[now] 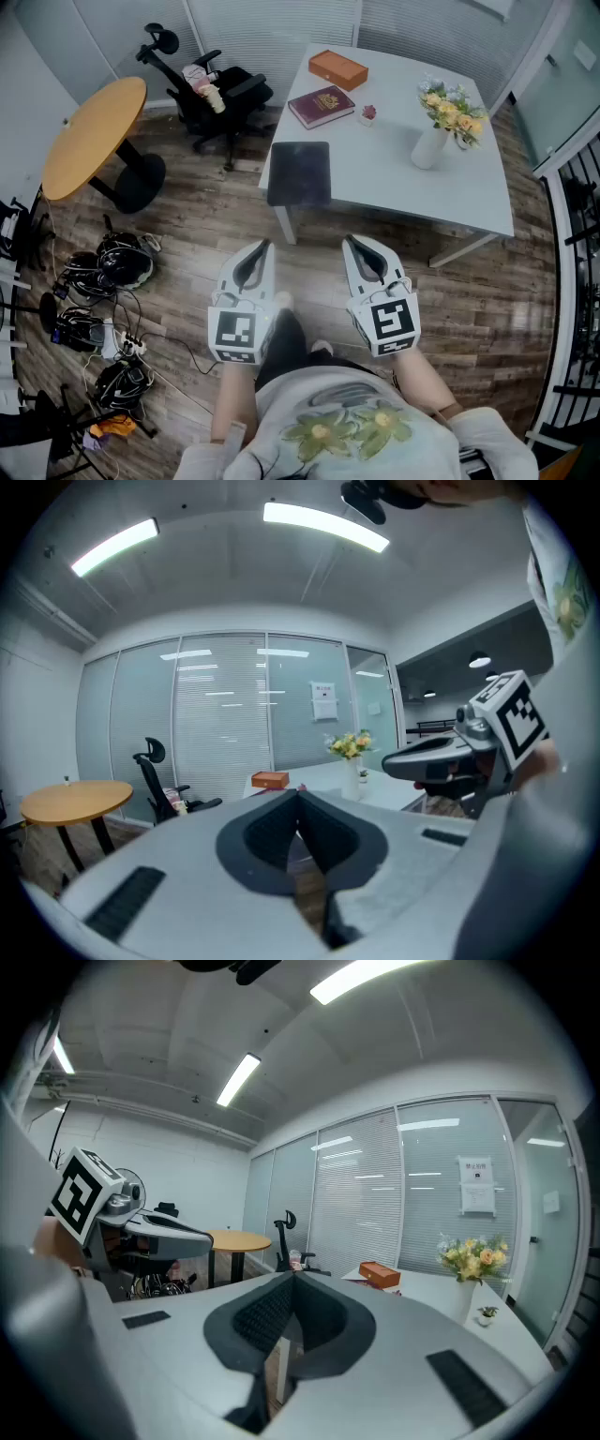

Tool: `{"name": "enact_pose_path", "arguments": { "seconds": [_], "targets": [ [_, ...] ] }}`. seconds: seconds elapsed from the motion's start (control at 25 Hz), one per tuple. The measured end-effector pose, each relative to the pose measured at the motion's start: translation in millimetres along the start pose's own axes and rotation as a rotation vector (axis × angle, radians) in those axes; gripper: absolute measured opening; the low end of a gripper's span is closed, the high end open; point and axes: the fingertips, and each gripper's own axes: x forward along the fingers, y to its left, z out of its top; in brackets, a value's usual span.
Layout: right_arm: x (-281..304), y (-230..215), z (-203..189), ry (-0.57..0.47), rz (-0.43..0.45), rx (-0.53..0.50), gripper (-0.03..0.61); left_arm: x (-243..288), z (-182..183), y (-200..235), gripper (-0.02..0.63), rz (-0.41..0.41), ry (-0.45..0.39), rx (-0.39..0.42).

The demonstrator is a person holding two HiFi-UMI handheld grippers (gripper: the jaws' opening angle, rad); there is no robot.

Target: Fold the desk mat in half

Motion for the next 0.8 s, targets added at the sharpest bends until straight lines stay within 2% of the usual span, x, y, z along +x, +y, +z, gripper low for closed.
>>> {"name": "enact_pose_path", "arguments": {
  "seconds": [0.24,0.64,0.72,0.8],
  "targets": [
    [-0.5,7.2,4.3,-0.016,0.018,-0.011,0.018,-2.2,-2.2,1.8,0.005,-0.013,0.007,-0.005],
    [40.0,8.5,9.1,0.002,0.024,-0.037,0.027,31.6,-6.6,29.1,0.020,-0.103,0.011,-0.011],
    [51.3,5.9,10.2,0.017,0.028,-0.049,0.108,41.1,-5.0,36.4,0.070,-0.135,0.003,-0.006],
    [61.2,3.7,10.8,0.036,0.029,-0.069,0.151,49.5,-3.6,43.5,0.134,-0.168,-0.006,0.002]
  ]
}}
